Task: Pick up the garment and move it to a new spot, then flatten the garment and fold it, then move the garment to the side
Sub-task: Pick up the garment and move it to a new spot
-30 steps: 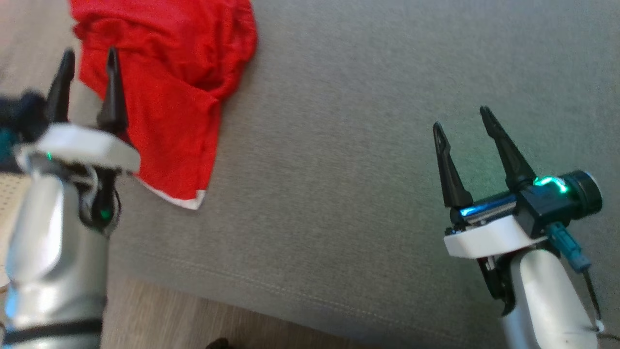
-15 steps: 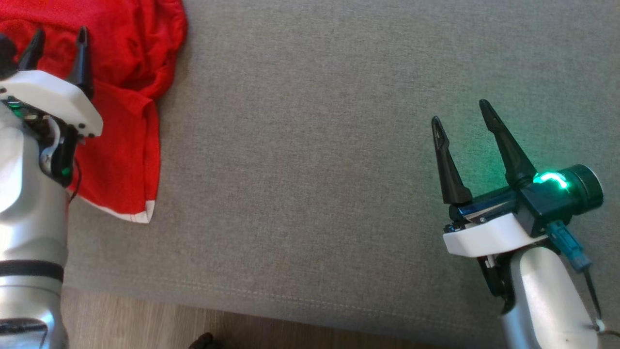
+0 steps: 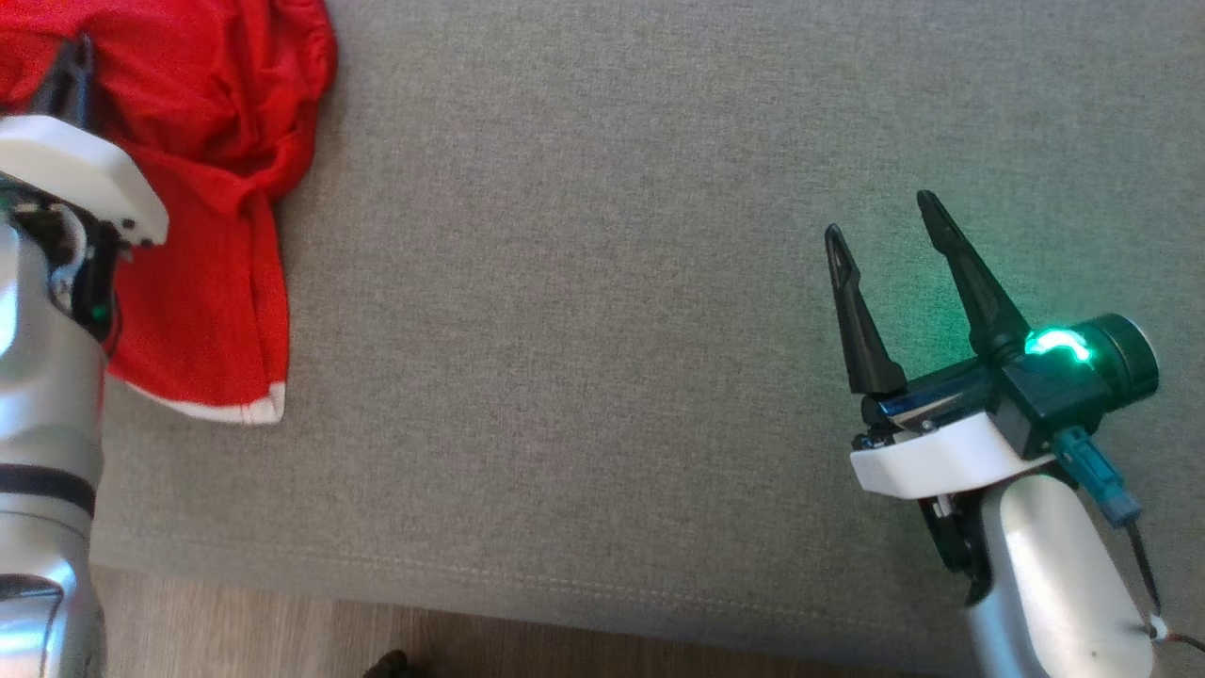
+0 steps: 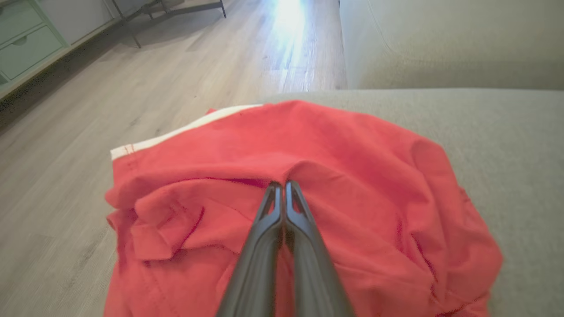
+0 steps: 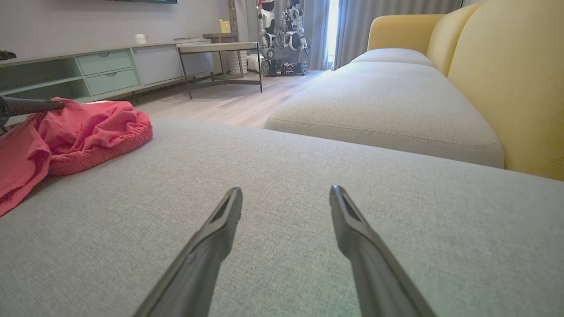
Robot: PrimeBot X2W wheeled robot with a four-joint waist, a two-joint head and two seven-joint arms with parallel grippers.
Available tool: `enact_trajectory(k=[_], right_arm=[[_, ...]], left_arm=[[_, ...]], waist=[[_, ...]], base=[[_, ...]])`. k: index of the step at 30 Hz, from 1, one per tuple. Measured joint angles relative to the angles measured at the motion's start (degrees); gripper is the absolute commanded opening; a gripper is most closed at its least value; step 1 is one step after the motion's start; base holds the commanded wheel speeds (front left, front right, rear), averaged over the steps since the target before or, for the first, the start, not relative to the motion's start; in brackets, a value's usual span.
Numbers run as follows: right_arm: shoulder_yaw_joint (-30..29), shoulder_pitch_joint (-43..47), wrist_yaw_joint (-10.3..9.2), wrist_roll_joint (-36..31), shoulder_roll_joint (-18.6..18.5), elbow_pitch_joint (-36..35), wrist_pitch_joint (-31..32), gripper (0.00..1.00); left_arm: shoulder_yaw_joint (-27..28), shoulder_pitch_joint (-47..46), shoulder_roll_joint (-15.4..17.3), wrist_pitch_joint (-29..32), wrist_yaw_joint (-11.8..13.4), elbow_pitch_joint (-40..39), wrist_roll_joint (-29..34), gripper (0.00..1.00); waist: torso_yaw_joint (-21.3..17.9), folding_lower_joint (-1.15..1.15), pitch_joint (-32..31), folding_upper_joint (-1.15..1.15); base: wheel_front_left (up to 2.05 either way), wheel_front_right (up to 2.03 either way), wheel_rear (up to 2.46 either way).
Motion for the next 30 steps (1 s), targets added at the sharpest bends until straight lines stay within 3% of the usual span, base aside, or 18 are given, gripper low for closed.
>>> enact_trajectory(k=[7, 17, 24, 30], right_arm=[[0.21, -0.42, 0.0, 1.15, -0.01, 1.72, -1.29, 1.0], [0.62, -0.13, 0.0, 3.59, -0.01, 4.65, -3.25, 1.0], [0.52, 1.6, 0.0, 5.59, -0.01, 6.31, -4.25, 1.0], [0.08, 3.38, 0.0, 6.75, 0.0, 7.14, -4.81, 1.0]], left_arm=[[3.07, -0.83, 0.45, -2.86, 2.15, -4.22, -2.04, 0.0], [8.71, 7.09, -0.42, -2.94, 5.02, -28.6, -1.85, 0.0], [9.35, 12.51, -3.48, -3.34, 4.5, -40.95, -0.94, 0.0], [7.09, 16.41, -4.46, -2.55, 4.45, -46.96, -0.86, 0.0]], waist=[[-0.06, 0.0, -2.37, 0.0], [0.09, 0.0, -9.01, 0.0], [-0.31, 0.0, -14.25, 0.0], [-1.77, -0.01, -17.84, 0.0]], base=[[0.0, 0.0, 0.0], [0.0, 0.0, 0.0], [0.0, 0.0, 0.0], [0.0, 0.0, 0.0]])
